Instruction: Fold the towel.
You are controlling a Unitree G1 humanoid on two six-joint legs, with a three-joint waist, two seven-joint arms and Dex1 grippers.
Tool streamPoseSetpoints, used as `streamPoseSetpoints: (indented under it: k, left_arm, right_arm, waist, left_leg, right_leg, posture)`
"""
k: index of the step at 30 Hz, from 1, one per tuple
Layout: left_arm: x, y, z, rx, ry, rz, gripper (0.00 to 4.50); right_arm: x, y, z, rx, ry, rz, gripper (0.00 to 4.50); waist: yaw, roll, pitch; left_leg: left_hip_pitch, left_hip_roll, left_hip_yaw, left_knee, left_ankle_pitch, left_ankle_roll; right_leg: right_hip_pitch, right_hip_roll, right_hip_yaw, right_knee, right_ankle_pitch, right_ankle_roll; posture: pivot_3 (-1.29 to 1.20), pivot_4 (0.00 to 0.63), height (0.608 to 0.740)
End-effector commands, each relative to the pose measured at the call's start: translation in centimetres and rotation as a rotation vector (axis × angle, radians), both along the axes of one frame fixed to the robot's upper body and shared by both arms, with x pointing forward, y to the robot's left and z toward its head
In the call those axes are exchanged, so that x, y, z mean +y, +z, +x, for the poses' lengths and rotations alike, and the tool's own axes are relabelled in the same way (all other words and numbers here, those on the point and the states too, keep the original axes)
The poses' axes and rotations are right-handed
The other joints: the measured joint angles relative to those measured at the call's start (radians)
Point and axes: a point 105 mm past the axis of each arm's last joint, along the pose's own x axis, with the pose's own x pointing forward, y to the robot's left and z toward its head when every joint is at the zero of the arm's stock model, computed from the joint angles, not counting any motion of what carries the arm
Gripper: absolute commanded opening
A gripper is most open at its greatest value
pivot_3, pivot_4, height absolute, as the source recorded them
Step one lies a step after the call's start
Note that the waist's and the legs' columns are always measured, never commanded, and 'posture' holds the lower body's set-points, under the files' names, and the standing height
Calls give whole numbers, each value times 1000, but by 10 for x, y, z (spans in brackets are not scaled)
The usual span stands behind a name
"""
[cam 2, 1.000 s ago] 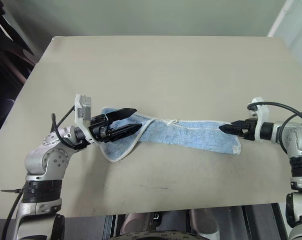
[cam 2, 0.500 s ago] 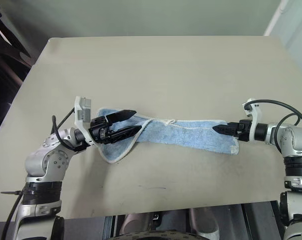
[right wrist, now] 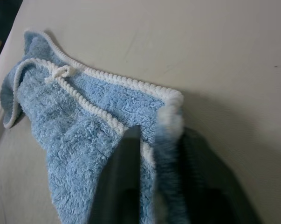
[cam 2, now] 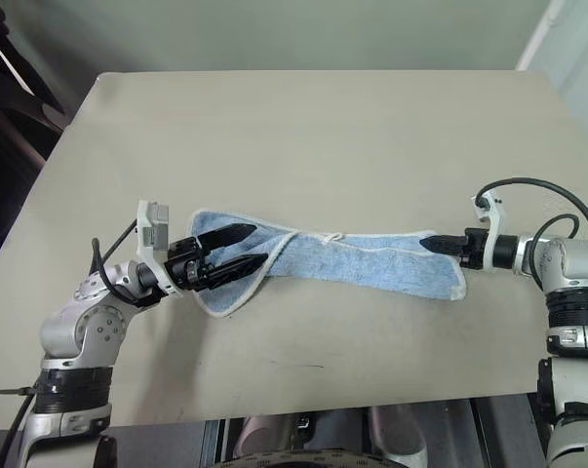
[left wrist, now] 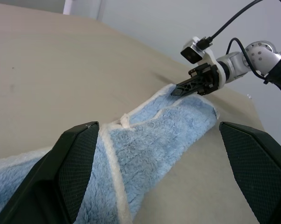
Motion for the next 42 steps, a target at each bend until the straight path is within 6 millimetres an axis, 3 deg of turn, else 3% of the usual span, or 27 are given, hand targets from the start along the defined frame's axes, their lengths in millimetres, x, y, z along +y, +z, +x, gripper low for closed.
streamPoseSetpoints:
  k: [1,13,23,33,38,42]
  left_arm:
    - [2,13,-2,-64,-1,-8,4500]
    - [4,10,0,-69,6,-12,4500]
    - [8,11,8,-101,45,-14,4500]
    - [13,15,29,-129,112,-34,4500]
    - [8,12,34,-136,110,-35,4500]
    - [3,9,35,-137,107,-34,4500]
  right_arm:
    - [4,10,4,-32,32,11,26]
    - [-4,25,-6,-83,115,-51,26]
    - [12,90,-17,-341,202,-159,26]
    - [30,180,-24,-709,255,-295,26]
    - [37,210,-30,-856,274,-324,26]
    - [42,217,-37,-900,310,-362,26]
  waist:
    - [0,0,0]
    - [0,0,0]
    - [0,1,0]
    - [2,1,1]
    - [2,1,1]
    - [3,1,1]
  left_leg:
    - [0,0,0,0,0,0]
    - [0,0,0,-1,0,0]
    - [0,0,0,-2,1,-1]
    - [0,0,0,-2,1,-1]
    - [0,0,0,-3,1,-1]
    - [-1,0,0,-3,1,-1]
  right_leg:
    - [0,0,0,0,0,0]
    - [0,0,0,0,0,-1]
    - [-1,0,0,0,-1,-1]
    - [-1,0,0,0,-1,-1]
    - [-1,0,0,0,-2,-1]
    - [-2,0,0,0,-4,0]
  posture:
    - [0,150,733]
    - [0,150,733]
    - [0,150,733]
    - [0,150,733]
    - [0,150,733]
    - [0,150,733]
